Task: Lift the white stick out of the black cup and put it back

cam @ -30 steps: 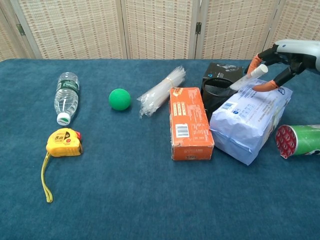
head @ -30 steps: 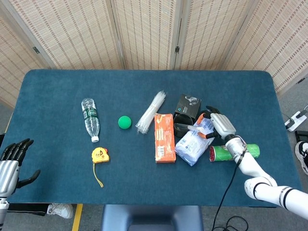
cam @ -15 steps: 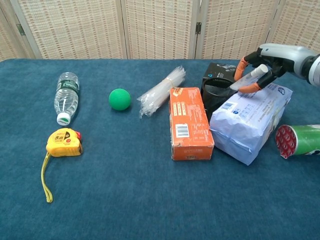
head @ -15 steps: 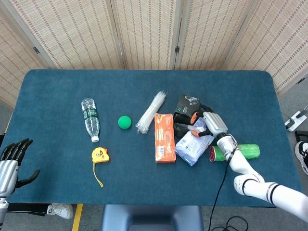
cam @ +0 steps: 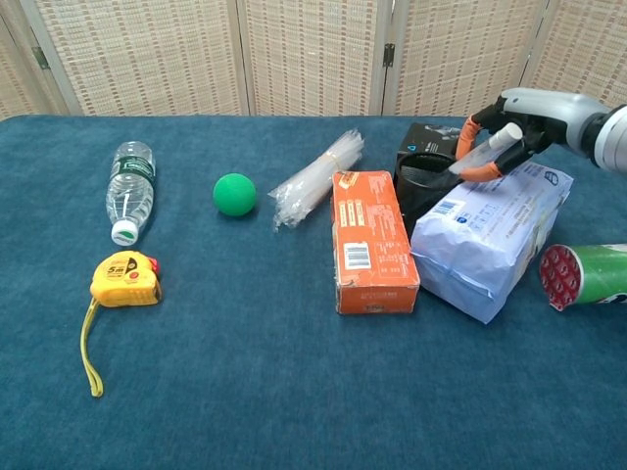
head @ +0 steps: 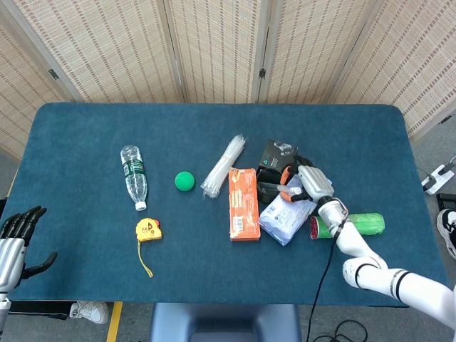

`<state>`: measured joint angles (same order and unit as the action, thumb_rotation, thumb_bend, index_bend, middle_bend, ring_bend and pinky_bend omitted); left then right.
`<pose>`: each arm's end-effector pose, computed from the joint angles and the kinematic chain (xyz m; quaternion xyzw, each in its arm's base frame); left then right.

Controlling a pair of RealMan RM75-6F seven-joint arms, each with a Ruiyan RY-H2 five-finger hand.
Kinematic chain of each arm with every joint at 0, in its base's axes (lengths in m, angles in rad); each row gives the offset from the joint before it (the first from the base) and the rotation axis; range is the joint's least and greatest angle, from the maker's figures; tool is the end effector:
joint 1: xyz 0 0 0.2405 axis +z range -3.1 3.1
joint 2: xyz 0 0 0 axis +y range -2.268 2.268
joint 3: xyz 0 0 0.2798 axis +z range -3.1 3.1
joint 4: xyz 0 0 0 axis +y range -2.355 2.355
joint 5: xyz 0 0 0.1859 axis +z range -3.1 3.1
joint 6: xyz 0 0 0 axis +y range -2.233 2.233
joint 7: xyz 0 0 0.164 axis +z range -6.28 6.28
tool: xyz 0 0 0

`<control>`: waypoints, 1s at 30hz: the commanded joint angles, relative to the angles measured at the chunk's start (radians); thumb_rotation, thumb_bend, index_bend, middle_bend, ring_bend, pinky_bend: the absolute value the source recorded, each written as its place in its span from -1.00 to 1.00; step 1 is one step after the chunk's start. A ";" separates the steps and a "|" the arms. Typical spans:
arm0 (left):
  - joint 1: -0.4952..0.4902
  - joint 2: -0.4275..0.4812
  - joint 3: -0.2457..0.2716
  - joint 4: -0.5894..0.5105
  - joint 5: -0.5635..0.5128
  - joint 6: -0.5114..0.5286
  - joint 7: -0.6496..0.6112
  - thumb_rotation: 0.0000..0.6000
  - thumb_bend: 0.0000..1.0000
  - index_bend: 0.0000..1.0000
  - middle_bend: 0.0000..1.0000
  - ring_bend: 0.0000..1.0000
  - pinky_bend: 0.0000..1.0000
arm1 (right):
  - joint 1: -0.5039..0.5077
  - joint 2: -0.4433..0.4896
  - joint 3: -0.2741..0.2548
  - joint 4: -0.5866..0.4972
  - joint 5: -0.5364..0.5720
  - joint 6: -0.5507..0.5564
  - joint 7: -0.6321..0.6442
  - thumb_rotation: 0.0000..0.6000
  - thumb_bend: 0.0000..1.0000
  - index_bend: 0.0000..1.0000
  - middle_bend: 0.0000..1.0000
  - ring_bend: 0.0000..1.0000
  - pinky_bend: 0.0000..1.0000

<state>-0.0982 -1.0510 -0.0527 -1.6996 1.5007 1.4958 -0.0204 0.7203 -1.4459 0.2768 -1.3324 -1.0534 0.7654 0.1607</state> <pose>-0.3060 0.2043 0.2083 -0.5880 -0.3909 -0.4102 0.5772 -0.2123 -0.4153 0.0485 0.6138 -0.5532 0.4108 0.3852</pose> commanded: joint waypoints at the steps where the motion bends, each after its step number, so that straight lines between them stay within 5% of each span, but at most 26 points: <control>1: 0.000 0.000 0.000 0.001 -0.001 -0.001 -0.001 1.00 -0.43 -0.72 -0.76 -0.74 -0.73 | 0.002 -0.003 0.001 0.005 0.003 0.000 -0.002 1.00 -0.32 0.11 -0.40 -1.00 -0.98; 9: 0.004 0.004 -0.001 -0.003 0.001 0.006 -0.001 1.00 -0.43 -0.72 -0.76 -0.74 -0.73 | -0.012 0.027 0.019 -0.029 -0.027 0.022 0.050 1.00 -0.06 0.22 -0.33 -0.99 -0.98; 18: 0.000 0.007 -0.002 -0.015 0.005 0.003 0.011 1.00 -0.42 -0.72 -0.76 -0.74 -0.73 | -0.081 0.227 0.077 -0.213 -0.095 0.046 0.242 1.00 -0.05 0.22 -0.28 -0.92 -0.98; 24: -0.005 0.007 -0.003 -0.024 0.012 0.001 0.020 1.00 -0.42 -0.72 -0.76 -0.74 -0.73 | -0.128 0.344 0.121 -0.302 -0.106 -0.010 0.481 1.00 -0.05 0.25 -0.25 -0.89 -0.97; 30: -0.009 0.011 -0.003 -0.035 0.018 0.001 0.029 1.00 -0.43 -0.72 -0.76 -0.74 -0.73 | -0.166 0.399 0.130 -0.302 -0.230 -0.061 0.768 1.00 -0.05 0.26 -0.23 -0.85 -0.95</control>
<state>-0.1064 -1.0405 -0.0562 -1.7337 1.5181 1.4971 0.0077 0.5851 -1.0929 0.3942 -1.6227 -1.2049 0.7416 0.7963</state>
